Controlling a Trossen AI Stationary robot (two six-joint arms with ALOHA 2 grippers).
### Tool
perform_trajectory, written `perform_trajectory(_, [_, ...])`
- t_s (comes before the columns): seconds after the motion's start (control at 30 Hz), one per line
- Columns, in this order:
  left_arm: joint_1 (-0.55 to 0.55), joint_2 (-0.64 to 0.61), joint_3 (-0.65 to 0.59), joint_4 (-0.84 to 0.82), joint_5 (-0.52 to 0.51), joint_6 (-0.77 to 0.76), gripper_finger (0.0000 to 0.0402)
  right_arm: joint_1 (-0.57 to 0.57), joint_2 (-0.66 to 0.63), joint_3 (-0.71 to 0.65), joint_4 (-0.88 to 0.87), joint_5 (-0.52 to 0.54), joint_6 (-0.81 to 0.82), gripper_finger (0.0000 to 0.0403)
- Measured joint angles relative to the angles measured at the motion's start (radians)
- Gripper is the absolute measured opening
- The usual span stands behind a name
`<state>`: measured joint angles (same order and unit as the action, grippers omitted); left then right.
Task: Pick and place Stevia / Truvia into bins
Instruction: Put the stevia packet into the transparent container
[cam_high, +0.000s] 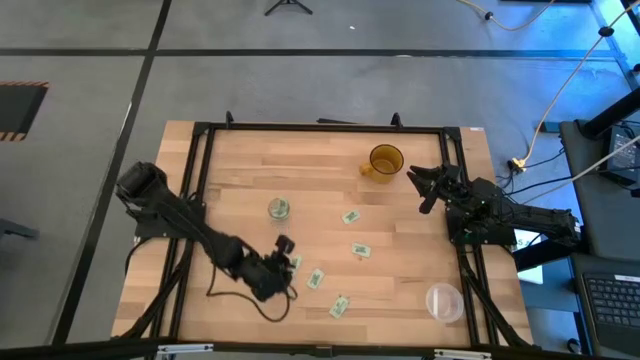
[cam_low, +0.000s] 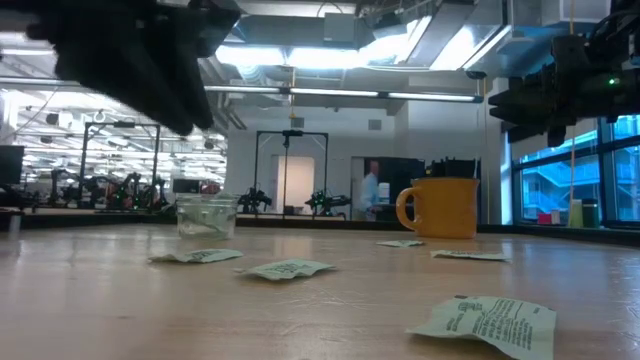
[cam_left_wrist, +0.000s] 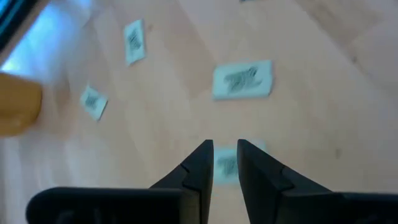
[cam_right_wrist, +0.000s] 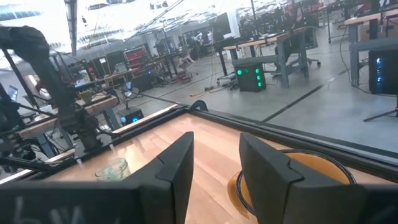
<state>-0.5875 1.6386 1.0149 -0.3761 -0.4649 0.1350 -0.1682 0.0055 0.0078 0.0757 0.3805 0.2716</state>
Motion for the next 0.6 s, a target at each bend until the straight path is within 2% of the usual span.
perform_trajectory(0.1, [-0.022, 0.08, 0.0, 0.099, -0.001, -0.046, 0.007, 0.0, 0.0, 0.0, 0.0, -0.008, 0.013, 0.0133])
perform_trajectory(0.2, [-0.03, 0.14, 0.011, 0.154, 0.041, -0.076, 0.0066, 0.0, 0.0, 0.0, -0.001, -0.023, 0.012, 0.0133])
perform_trajectory(0.37, [-0.032, 0.171, 0.079, 0.07, 0.063, -0.116, 0.0069, 0.0, 0.0, 0.0, -0.003, -0.046, 0.015, 0.0133])
perform_trajectory(0.6, [-0.032, 0.171, 0.084, 0.006, 0.079, -0.226, 0.0115, 0.0, 0.0, 0.0, -0.004, -0.053, 0.013, 0.0133])
